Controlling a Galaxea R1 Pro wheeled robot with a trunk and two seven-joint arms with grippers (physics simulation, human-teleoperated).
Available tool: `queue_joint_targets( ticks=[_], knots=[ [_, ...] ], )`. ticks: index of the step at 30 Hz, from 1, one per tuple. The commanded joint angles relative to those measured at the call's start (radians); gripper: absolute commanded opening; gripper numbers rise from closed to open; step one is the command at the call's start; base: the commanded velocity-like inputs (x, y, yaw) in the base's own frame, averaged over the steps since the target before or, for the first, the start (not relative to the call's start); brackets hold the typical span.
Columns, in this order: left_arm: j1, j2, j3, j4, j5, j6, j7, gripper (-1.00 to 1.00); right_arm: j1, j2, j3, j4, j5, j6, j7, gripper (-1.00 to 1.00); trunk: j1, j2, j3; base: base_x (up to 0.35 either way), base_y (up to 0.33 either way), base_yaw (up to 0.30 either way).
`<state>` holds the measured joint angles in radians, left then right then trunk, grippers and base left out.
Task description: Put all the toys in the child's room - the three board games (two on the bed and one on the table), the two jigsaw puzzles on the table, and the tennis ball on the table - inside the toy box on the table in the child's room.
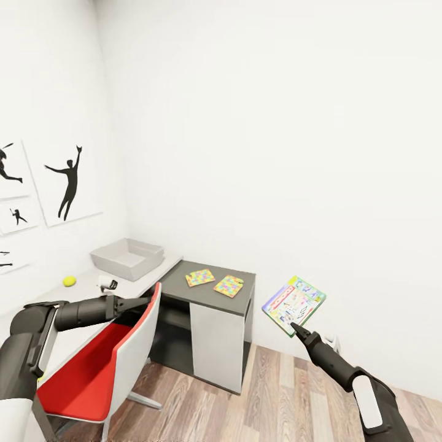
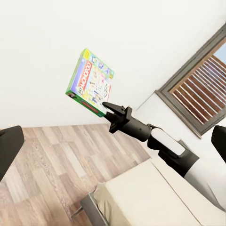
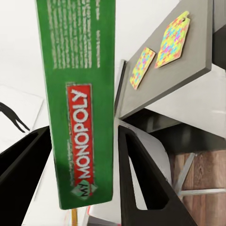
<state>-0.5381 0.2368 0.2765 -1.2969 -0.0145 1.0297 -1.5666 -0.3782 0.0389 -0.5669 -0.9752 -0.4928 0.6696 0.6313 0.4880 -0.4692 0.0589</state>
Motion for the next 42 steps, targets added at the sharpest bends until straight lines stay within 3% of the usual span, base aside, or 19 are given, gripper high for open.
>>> queue_joint_targets(
  ticks=[1,12,25,42],
  knots=[
    [0.0,0.0,0.0,0.0,-0.002,0.01,-0.004,1.0,-0.001,0.001,-0.004,0.0,-0.003,0.007,0.002,-1.0,0.0,-0.001,-0.001,0.0,0.0,0.189],
    [0.0,-0.001,0.0,0.001,-0.005,0.01,-0.004,1.0,-0.001,0.001,-0.006,0.0,-0.003,0.007,0.0,-1.0,0.0,-0.001,-0.013,0.0,0.0,0.177],
    [0.0,-0.001,0.0,0.001,-0.005,0.008,-0.004,1.0,-0.001,0.001,-0.005,0.0,-0.003,0.007,0.0,-1.0,0.0,-0.001,-0.014,0.0,0.0,0.047],
    [0.0,-0.003,0.0,0.001,-0.009,0.006,-0.004,1.0,-0.001,0.001,-0.004,0.0,-0.003,0.007,0.001,-1.0,0.0,-0.001,-0.014,0.0,0.0,0.265]
  ],
)
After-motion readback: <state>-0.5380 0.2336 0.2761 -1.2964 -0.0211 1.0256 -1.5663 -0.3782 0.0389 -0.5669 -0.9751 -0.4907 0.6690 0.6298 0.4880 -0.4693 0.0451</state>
